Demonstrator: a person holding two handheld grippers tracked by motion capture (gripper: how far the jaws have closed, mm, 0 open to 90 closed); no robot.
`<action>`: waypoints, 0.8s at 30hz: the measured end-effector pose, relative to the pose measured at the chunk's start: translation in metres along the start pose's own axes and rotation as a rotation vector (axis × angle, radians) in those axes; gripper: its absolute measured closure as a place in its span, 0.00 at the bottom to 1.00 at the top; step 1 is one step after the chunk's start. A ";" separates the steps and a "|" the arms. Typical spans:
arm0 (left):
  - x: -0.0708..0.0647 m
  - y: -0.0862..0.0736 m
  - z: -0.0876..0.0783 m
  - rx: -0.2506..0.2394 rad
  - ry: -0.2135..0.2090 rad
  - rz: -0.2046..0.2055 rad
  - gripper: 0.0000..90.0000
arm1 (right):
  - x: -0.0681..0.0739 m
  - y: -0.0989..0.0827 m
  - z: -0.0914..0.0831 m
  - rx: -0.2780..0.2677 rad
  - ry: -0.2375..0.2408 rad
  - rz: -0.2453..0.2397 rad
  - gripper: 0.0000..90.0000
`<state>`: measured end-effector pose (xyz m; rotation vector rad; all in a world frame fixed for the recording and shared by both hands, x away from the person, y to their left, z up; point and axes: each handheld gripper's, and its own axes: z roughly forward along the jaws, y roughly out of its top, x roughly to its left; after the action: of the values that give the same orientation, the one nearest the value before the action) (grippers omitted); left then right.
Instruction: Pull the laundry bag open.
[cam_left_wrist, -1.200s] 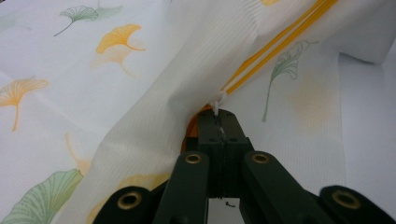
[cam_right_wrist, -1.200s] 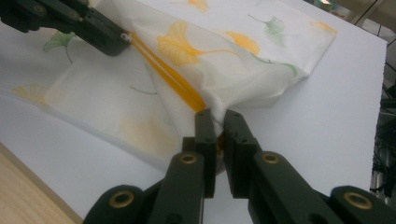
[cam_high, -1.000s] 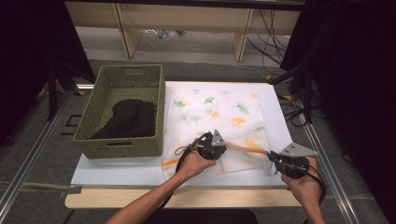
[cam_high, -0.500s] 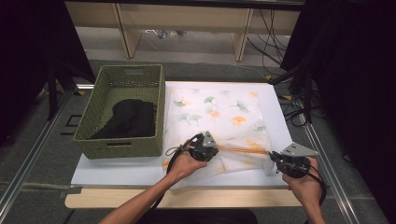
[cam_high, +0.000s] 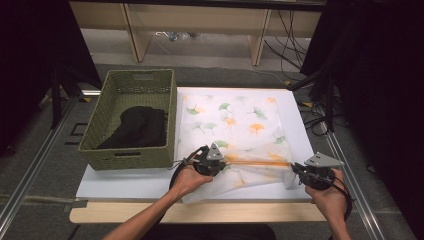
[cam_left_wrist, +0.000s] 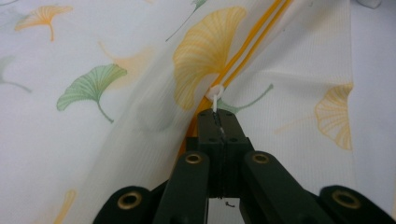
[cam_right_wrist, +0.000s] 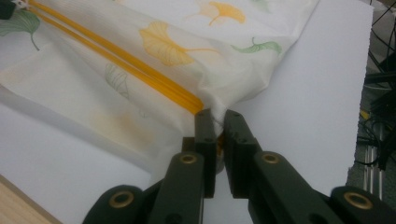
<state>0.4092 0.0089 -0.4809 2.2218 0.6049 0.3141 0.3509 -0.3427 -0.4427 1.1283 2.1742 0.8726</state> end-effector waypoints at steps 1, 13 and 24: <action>0.001 -0.002 -0.001 0.006 0.007 -0.004 1.00 | 0.000 -0.001 0.000 0.002 -0.007 -0.003 0.96; 0.006 -0.018 -0.016 0.008 0.026 -0.046 1.00 | -0.004 -0.004 0.003 0.009 -0.009 -0.010 0.96; 0.015 -0.028 -0.032 0.021 0.044 -0.055 1.00 | -0.005 -0.006 0.005 0.021 -0.002 0.003 0.96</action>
<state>0.3999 0.0527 -0.4806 2.2188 0.6949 0.3305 0.3538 -0.3487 -0.4495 1.1416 2.1849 0.8515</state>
